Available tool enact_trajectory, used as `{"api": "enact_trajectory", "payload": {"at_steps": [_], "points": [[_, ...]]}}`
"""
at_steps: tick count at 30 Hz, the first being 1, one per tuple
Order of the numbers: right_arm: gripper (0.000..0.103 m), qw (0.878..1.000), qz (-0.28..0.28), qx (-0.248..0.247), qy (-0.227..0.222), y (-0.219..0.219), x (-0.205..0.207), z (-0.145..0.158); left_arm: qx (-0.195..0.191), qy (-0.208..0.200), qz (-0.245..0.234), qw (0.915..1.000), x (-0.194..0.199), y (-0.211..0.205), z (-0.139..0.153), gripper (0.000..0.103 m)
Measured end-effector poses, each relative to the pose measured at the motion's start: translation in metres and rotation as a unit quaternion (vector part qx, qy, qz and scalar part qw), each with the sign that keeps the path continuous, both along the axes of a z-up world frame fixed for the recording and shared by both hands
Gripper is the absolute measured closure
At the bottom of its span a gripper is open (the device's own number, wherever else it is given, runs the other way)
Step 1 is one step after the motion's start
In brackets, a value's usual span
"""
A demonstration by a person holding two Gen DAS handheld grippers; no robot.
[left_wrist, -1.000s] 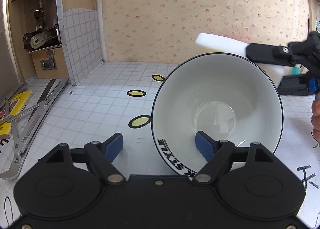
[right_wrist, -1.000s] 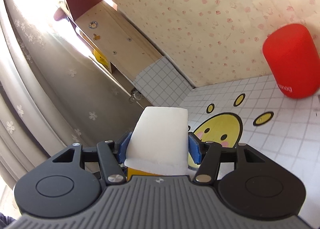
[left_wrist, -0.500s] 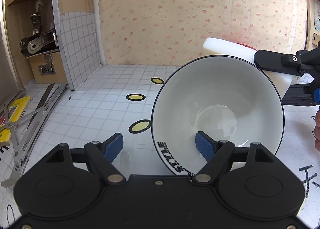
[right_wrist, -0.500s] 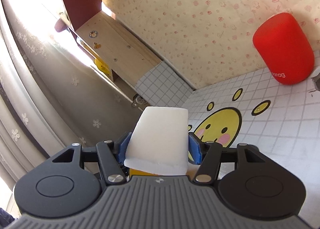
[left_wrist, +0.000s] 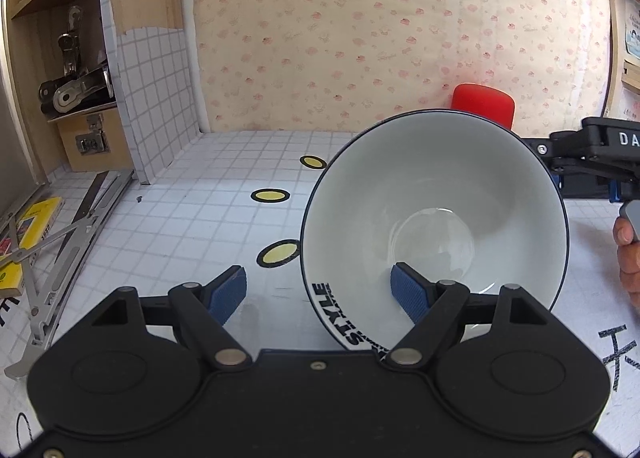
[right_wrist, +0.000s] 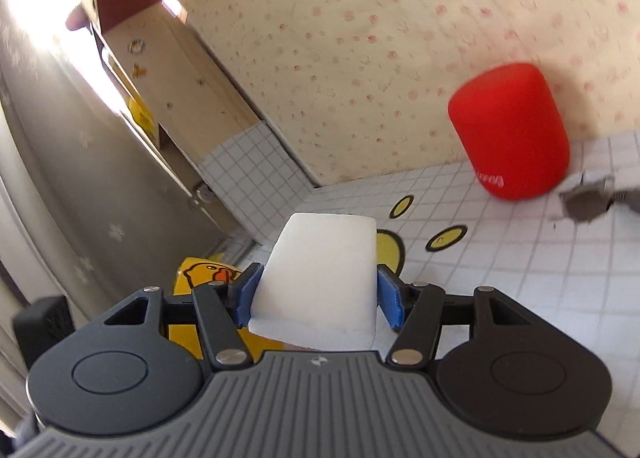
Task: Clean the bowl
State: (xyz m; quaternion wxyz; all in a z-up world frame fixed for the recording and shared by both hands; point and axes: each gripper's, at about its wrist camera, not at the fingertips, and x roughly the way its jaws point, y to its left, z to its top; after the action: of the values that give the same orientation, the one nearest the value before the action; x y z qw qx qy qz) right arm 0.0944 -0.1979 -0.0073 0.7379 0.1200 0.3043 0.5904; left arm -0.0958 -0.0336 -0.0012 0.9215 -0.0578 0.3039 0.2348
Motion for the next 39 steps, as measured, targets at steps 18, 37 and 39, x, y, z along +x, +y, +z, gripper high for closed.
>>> {"api": "enact_trajectory", "payload": {"at_steps": [18, 37, 39], "points": [[0.041, 0.984, -0.002, -0.060, -0.170, 0.011, -0.034, 0.013, 0.007, 0.001, -0.005, 1.0000, -0.001, -0.004, 0.000, 0.022], [0.041, 0.979, -0.006, -0.066, -0.191, 0.013, -0.039, 0.015, 0.008, 0.002, -0.002, 1.0000, 0.001, -0.003, -0.001, 0.022], [0.041, 0.979, -0.006, -0.065, -0.191, 0.013, -0.038, 0.015, 0.008, 0.002, -0.002, 1.0000, 0.001, -0.002, -0.001, 0.022]]}}
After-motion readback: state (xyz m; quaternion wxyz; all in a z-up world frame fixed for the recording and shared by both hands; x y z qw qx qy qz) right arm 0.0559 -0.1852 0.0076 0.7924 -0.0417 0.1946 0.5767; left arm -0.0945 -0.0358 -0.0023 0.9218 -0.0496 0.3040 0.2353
